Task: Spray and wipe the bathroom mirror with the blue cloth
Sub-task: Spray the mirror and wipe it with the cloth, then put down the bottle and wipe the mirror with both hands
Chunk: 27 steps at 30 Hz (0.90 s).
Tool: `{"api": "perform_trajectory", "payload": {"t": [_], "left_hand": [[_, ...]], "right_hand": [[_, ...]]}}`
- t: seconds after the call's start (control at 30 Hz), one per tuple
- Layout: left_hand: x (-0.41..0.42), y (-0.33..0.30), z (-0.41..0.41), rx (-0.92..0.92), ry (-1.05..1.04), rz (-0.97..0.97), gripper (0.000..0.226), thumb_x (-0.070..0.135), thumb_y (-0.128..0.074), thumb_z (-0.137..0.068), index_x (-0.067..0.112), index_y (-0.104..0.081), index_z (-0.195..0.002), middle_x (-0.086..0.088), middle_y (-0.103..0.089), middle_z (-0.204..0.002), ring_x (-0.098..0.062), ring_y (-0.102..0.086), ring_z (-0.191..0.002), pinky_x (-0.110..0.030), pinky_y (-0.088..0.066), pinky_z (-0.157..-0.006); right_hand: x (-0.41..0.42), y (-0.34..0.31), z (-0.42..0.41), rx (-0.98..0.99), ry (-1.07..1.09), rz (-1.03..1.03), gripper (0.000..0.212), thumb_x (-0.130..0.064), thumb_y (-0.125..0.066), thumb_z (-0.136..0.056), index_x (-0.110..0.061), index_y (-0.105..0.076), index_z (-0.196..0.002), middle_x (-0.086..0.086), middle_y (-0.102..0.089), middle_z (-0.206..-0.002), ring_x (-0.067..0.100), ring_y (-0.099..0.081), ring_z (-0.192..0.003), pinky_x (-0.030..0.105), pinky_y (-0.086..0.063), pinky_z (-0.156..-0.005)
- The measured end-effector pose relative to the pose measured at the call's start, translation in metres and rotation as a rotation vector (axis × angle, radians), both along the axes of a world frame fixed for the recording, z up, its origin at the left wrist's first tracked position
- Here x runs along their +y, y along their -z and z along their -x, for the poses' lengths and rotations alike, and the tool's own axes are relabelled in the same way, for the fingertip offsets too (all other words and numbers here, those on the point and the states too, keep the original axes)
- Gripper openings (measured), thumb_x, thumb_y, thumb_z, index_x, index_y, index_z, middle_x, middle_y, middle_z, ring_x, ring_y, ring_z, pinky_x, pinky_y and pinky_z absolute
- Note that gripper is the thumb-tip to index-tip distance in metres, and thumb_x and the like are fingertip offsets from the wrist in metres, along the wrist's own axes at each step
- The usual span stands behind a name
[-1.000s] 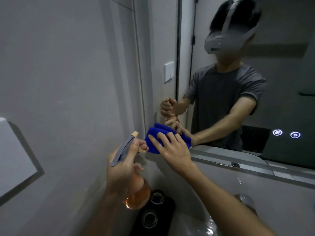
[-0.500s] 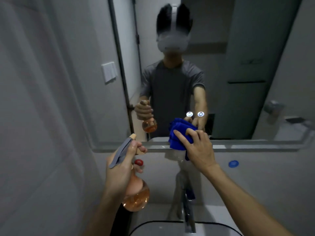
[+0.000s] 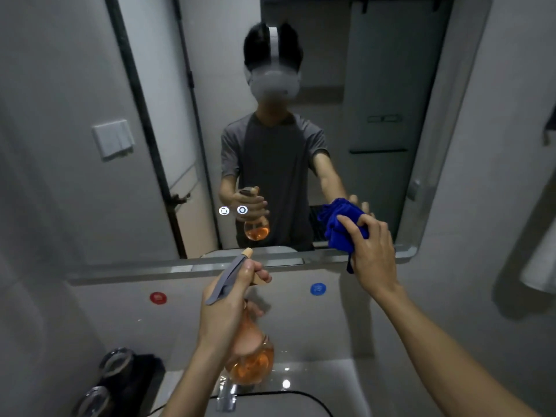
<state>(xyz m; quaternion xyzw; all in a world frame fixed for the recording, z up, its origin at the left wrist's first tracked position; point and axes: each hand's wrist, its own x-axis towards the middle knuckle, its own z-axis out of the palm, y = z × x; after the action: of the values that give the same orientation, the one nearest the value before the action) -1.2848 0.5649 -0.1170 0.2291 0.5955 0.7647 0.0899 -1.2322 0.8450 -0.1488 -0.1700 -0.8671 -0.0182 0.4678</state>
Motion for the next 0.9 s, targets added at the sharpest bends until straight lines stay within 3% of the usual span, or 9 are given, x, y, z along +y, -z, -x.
{"api": "perform_trajectory", "payload": {"t": [0.17,0.23,0.33,0.43,0.53,0.6,0.67,0.8,0.9], "left_hand": [[0.052,0.009,-0.026,0.007,0.073,0.000,0.020,0.029,-0.060,-0.094,0.016,-0.075,-0.094,-0.014,-0.074,-0.095,-0.031,-0.071,-0.097,-0.036,-0.053,-0.060],[0.069,0.014,-0.035,-0.002,0.111,0.010,0.015,0.026,-0.065,-0.093,0.017,-0.076,-0.096,-0.012,-0.075,-0.098,-0.031,-0.070,-0.099,-0.043,-0.054,-0.068],[0.093,0.019,-0.049,0.019,0.154,0.044,0.033,0.020,-0.058,-0.079,0.013,-0.070,-0.109,-0.011,-0.075,-0.103,-0.027,-0.073,-0.081,-0.041,-0.056,-0.070],[0.117,0.028,-0.061,0.045,0.176,0.068,0.036,0.012,-0.055,-0.083,0.007,-0.064,-0.118,-0.011,-0.075,-0.105,-0.027,-0.073,-0.081,-0.025,-0.056,-0.065],[0.137,0.041,-0.070,0.037,0.187,0.093,0.037,0.019,-0.059,-0.088,0.014,-0.064,-0.125,-0.001,-0.076,-0.108,-0.021,-0.072,-0.101,-0.033,-0.055,-0.086],[0.146,0.054,-0.075,0.022,0.171,0.112,0.034,0.019,-0.066,-0.092,0.016,-0.065,-0.125,0.002,-0.076,-0.109,-0.018,-0.072,-0.103,-0.035,-0.054,-0.091],[0.152,0.065,-0.081,-0.035,0.151,0.109,0.034,0.021,-0.072,-0.085,0.017,-0.069,-0.118,0.000,-0.077,-0.104,-0.019,-0.072,-0.099,-0.035,-0.056,-0.088],[0.160,0.089,-0.090,-0.055,0.119,0.149,0.023,0.010,-0.080,-0.076,0.015,-0.076,-0.098,0.003,-0.077,-0.083,-0.005,-0.070,-0.075,-0.019,-0.055,-0.066],[0.167,0.108,-0.090,-0.139,0.120,0.210,0.025,0.004,-0.082,-0.074,0.009,-0.075,-0.098,0.003,-0.076,-0.081,-0.003,-0.069,-0.070,-0.015,-0.052,-0.060]], "right_hand": [[0.043,-0.005,-0.030,0.015,-0.025,0.002,0.084,0.006,-0.074,-0.069,-0.027,-0.043,-0.139,0.011,-0.043,-0.120,0.028,-0.044,-0.099,0.044,-0.048,-0.078],[0.058,-0.006,-0.042,0.042,-0.029,0.072,0.083,0.005,-0.072,-0.071,-0.029,-0.041,-0.140,0.011,-0.041,-0.121,0.028,-0.045,-0.102,0.044,-0.050,-0.077],[0.077,-0.006,-0.060,0.068,-0.095,0.183,0.079,0.004,-0.067,-0.075,-0.031,-0.041,-0.141,0.009,-0.037,-0.124,0.026,-0.045,-0.109,0.044,-0.053,-0.082],[0.081,-0.005,-0.075,0.150,-0.228,0.339,0.072,0.011,-0.056,-0.080,-0.028,-0.044,-0.139,0.005,-0.032,-0.126,0.015,-0.044,-0.109,0.029,-0.048,-0.092],[0.073,-0.003,-0.093,0.269,-0.309,0.605,0.060,0.010,-0.050,-0.088,-0.025,-0.046,-0.137,0.003,-0.034,-0.126,0.000,-0.047,-0.100,0.006,-0.041,-0.088],[0.069,0.003,-0.105,0.307,-0.358,0.794,0.056,0.007,-0.051,-0.092,-0.029,-0.046,-0.134,-0.001,-0.037,-0.130,-0.001,-0.049,-0.109,0.002,-0.039,-0.088],[0.066,0.015,-0.115,0.338,-0.404,0.902,0.055,0.004,-0.051,-0.093,-0.033,-0.045,-0.133,-0.006,-0.039,-0.133,0.000,-0.050,-0.116,0.008,-0.042,-0.094],[0.061,0.044,-0.131,0.370,-0.435,1.008,0.055,0.002,-0.051,-0.095,-0.041,-0.045,-0.128,-0.006,-0.045,-0.131,-0.008,-0.053,-0.111,0.009,-0.045,-0.089],[0.061,0.064,-0.139,0.334,-0.404,1.051,0.051,0.003,-0.052,-0.095,-0.032,-0.044,-0.131,-0.003,-0.045,-0.131,-0.013,-0.052,-0.107,0.011,-0.048,-0.088]]}}
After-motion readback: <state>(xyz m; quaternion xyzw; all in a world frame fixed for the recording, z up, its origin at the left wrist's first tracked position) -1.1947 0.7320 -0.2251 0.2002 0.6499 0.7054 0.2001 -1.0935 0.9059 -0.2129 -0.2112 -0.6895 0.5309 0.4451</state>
